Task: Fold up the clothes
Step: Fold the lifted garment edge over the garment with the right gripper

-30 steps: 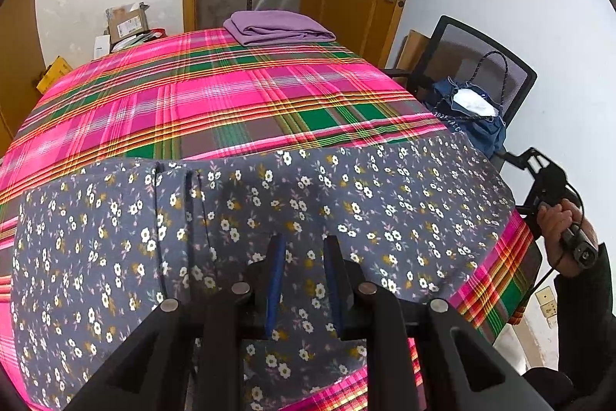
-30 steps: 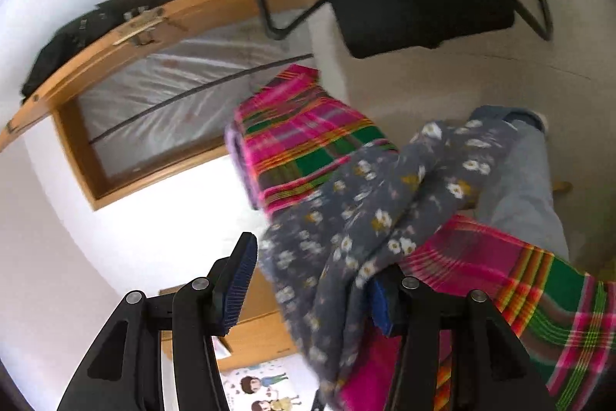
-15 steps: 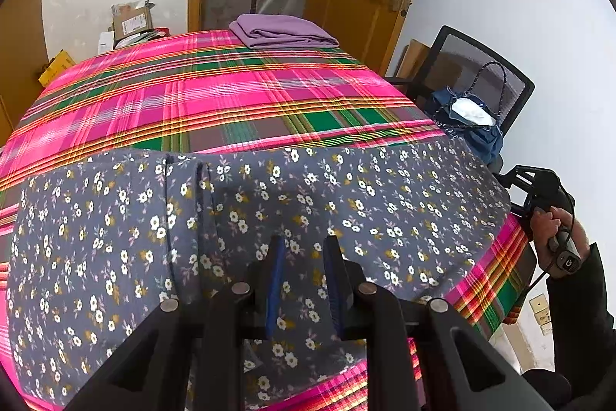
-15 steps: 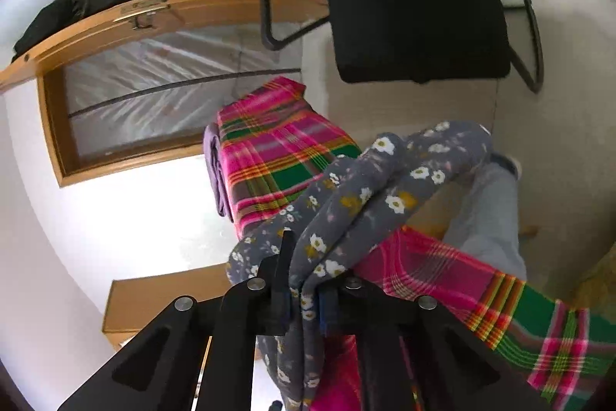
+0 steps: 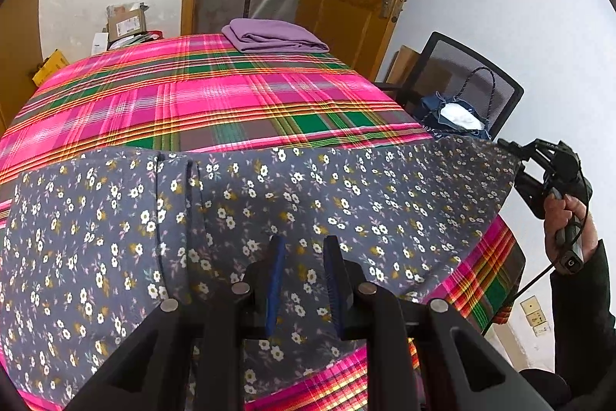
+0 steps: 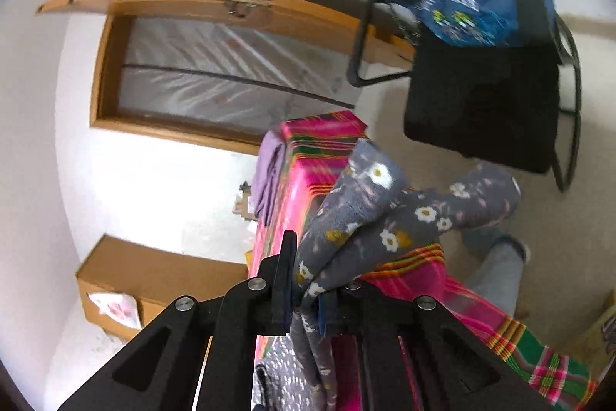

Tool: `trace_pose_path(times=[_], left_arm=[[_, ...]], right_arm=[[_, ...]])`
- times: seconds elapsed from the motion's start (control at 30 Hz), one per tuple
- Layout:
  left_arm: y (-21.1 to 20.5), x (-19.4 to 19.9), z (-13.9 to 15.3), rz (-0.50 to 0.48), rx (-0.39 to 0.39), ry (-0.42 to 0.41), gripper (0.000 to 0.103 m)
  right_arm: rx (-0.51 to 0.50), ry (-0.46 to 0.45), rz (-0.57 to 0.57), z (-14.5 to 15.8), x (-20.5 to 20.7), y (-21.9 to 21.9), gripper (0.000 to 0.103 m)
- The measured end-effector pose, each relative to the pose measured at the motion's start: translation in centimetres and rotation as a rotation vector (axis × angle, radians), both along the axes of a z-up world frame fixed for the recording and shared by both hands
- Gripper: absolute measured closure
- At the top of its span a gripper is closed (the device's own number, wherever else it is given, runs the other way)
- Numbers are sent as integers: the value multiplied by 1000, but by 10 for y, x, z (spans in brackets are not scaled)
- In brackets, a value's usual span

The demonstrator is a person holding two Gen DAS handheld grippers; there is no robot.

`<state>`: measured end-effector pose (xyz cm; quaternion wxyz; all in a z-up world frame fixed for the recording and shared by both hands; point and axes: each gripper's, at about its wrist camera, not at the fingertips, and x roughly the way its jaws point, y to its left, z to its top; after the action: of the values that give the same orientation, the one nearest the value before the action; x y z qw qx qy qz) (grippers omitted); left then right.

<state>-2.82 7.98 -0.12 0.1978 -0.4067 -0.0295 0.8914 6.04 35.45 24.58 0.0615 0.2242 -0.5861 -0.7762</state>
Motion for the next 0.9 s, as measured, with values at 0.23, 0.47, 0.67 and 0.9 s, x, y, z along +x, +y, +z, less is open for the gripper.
trace_pose_path(times=[0.23, 0.47, 0.67, 0.9], left_arm=[[-5, 4, 2, 3, 18, 11, 83], [-16, 9, 3, 20, 41, 25, 83], [-32, 17, 11, 51, 57, 53, 83], [-54, 24, 17, 100, 71, 72, 83]], right_arm=[[213, 87, 75, 54, -2, -33, 94], [430, 148, 205, 96, -11, -94, 94], [552, 161, 330, 101, -23, -155, 94], [712, 120, 506, 75, -37, -237, 94]])
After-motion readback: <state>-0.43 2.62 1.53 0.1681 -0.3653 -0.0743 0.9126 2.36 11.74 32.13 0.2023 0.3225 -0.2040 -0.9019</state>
